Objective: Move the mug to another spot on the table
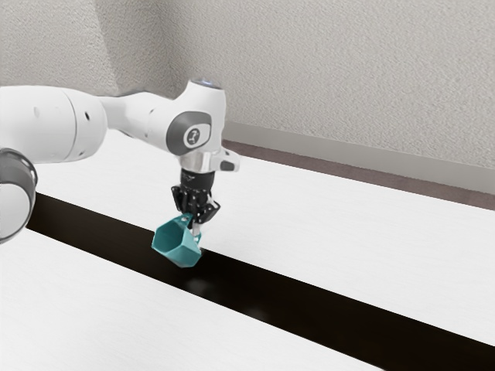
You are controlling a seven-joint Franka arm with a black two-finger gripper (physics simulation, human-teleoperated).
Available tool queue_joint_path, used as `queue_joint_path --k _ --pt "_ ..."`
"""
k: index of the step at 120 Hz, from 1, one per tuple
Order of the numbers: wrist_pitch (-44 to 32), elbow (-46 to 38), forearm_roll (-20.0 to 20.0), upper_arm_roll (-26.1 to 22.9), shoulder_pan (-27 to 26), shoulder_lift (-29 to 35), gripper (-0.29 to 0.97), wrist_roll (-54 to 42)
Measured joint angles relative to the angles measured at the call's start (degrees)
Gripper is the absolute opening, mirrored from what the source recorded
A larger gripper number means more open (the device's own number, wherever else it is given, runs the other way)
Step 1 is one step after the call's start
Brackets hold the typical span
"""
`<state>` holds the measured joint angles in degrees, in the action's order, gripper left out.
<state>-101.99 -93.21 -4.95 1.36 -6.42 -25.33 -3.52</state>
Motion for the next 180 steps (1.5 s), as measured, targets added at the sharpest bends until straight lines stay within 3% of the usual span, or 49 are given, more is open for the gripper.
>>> queue_joint_path --k 29,73,131,180 --pt "11.8 7.7 3.1 -2.6 4.4 -6.0 0.00 2.3" --pt "23.3 23.5 0.5 -5.9 8.7 -16.7 0.00 4.6" --pt "26.5 38.3 -1.3 -8.6 10.1 -27.4 0.01 6.0" --pt "28.4 39.4 -1.5 -11.0 11.1 -29.3 0.01 7.1"
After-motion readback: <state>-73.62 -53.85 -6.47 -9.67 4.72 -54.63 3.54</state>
